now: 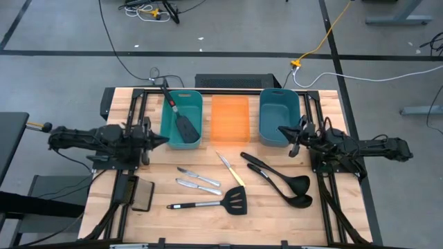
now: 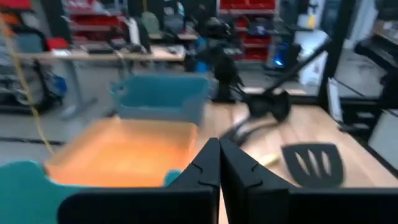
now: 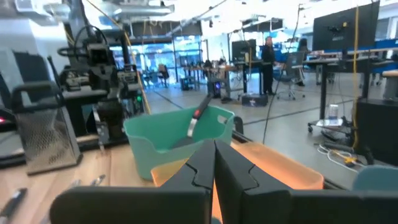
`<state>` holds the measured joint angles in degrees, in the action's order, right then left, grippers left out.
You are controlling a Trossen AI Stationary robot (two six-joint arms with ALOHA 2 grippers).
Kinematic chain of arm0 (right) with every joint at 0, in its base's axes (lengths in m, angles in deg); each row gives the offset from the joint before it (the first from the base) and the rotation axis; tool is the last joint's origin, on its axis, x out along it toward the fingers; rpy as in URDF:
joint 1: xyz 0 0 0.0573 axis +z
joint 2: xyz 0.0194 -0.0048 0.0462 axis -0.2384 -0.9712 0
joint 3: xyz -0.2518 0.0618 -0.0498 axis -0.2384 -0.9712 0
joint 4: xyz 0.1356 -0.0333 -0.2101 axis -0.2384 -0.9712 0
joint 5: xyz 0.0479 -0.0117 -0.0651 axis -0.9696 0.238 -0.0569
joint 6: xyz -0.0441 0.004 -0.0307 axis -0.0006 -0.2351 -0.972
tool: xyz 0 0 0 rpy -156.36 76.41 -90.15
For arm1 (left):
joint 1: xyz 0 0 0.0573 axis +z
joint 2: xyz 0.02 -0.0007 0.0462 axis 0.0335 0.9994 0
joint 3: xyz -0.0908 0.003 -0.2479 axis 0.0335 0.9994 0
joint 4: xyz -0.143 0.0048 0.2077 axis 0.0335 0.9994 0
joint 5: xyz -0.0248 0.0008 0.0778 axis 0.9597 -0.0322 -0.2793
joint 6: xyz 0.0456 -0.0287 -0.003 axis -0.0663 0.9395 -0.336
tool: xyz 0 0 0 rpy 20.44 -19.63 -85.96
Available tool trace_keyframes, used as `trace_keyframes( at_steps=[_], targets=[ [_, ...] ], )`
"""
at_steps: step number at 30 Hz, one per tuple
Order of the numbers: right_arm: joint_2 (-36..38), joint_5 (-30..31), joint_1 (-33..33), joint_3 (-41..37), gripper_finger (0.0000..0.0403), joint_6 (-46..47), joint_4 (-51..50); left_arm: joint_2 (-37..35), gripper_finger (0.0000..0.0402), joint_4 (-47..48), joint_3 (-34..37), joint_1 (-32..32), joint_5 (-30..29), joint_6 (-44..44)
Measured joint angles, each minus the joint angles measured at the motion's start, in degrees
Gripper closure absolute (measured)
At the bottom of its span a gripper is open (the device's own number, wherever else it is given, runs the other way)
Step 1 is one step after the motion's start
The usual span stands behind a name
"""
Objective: Pick & Place Kitchen Items
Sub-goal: Put the yellow knife into the orange bin
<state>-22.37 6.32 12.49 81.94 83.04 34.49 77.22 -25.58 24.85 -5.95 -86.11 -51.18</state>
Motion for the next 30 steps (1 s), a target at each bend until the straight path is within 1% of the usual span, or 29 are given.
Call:
trace_keyframes(
  at_steps=[3,5,6,8,11,14,16,18,20,23,26,30],
  targets=[
    [-0.05,-1.94,0.00,0.00,0.0392,-0.04,2.03,-2.76,0.0400,-0.86,0.57,-0.02,-3.67,-1.56],
    [-0.39,-2.49,0.02,0.04,0.0392,-0.08,3.92,-3.79,0.0400,-2.84,2.13,-0.03,-3.88,-2.56],
    [-0.76,-1.84,0.02,0.32,0.0392,0.34,3.99,-4.48,0.0400,-3.35,3.40,-0.03,-3.79,-2.60],
    [-2.92,0.38,0.04,2.23,0.0396,1.80,2.34,-5.62,0.0400,-5.42,5.93,-0.03,-3.76,-2.25],
    [-8.94,0.46,0.11,7.52,0.0398,3.13,-3.78,-5.67,0.0400,-8.34,9.88,-0.03,-3.87,-1.54],
    [-17.85,-0.92,1.36,16.13,0.0398,3.62,-10.04,-5.60,0.0398,-11.77,12.10,-0.03,-3.89,-3.10],
    [-24.89,-2.38,2.77,23.25,0.0399,3.93,-15.95,-5.68,0.0395,-13.41,12.24,-0.03,-4.94,-5.13],
    [-32.42,-2.62,4.46,30.67,0.0400,5.45,-23.27,-5.62,0.0394,-13.45,12.24,-0.03,-5.60,-5.42],
    [-39.96,-2.68,5.88,37.97,0.0400,8.20,-31.34,-5.64,0.0394,-13.38,12.24,-0.03,-4.15,-3.81],
    [-51.59,-4.16,7.71,47.93,0.0399,11.62,-41.81,-5.62,0.0395,-12.71,12.24,-0.03,-0.43,-2.39],
    [-62.72,-6.84,9.71,56.05,0.0398,13.06,-47.17,-5.62,0.0395,-15.33,12.24,-0.03,0.27,-2.43],
    [-75.77,-9.73,11.73,65.27,0.0397,18.73,-49.18,-5.64,0.0391,-20.09,12.22,-0.03,0.93,-2.84]
  ],
)
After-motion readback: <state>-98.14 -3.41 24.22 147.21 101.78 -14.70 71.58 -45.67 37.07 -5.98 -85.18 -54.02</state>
